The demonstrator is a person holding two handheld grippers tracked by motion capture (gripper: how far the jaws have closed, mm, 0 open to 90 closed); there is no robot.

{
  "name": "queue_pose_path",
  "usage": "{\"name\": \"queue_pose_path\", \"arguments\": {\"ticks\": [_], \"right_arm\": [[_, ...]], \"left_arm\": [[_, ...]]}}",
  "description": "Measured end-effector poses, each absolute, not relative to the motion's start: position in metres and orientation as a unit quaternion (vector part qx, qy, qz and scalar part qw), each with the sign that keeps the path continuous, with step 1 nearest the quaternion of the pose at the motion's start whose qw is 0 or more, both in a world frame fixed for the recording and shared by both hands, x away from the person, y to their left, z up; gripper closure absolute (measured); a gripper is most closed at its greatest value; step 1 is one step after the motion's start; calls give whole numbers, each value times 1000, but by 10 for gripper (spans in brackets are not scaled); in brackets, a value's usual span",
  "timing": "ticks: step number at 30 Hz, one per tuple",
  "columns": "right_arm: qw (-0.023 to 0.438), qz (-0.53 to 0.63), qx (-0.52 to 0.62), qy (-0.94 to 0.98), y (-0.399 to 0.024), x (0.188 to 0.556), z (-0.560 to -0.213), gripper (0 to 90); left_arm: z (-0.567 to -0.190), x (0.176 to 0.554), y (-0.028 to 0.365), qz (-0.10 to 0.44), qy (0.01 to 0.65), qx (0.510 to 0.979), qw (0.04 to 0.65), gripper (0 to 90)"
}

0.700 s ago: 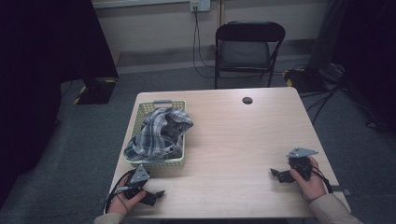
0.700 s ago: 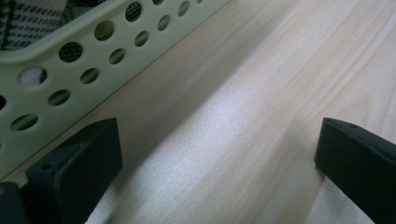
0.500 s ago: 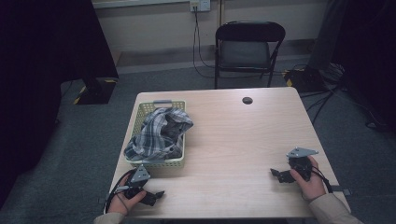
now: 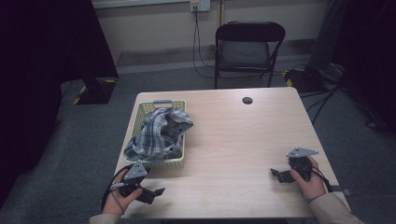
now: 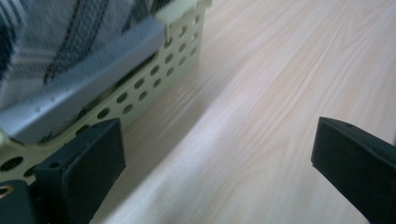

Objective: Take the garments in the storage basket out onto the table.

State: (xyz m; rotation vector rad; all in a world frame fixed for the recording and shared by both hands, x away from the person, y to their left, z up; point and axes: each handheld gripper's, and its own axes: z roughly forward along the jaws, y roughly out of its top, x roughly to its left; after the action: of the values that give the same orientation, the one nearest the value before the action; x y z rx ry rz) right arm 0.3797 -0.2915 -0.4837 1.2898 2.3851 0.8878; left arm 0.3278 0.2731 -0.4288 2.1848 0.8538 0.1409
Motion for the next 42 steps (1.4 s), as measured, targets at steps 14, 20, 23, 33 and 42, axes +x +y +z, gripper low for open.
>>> {"name": "queue_pose_path", "arguments": {"ticks": [14,20,23,33,42], "right_arm": [[144,308,447,827,-291,380,-484,0],[144,308,447,827,-291,380,-484,0],[144,308,447,827,-291,380,-484,0],[144,308,447,827,-291,380,-484,0],[144,308,447,827,-292,380,-484,0]], "left_arm": [[-395,335,268,47,344,845,407,21],[-381,343,269,51,351,841,408,21],[-375,349,270,56,362,837,406,21],[-357,369,275,85,387,821,412,20],[-352,388,279,103,408,810,408,18]]}}
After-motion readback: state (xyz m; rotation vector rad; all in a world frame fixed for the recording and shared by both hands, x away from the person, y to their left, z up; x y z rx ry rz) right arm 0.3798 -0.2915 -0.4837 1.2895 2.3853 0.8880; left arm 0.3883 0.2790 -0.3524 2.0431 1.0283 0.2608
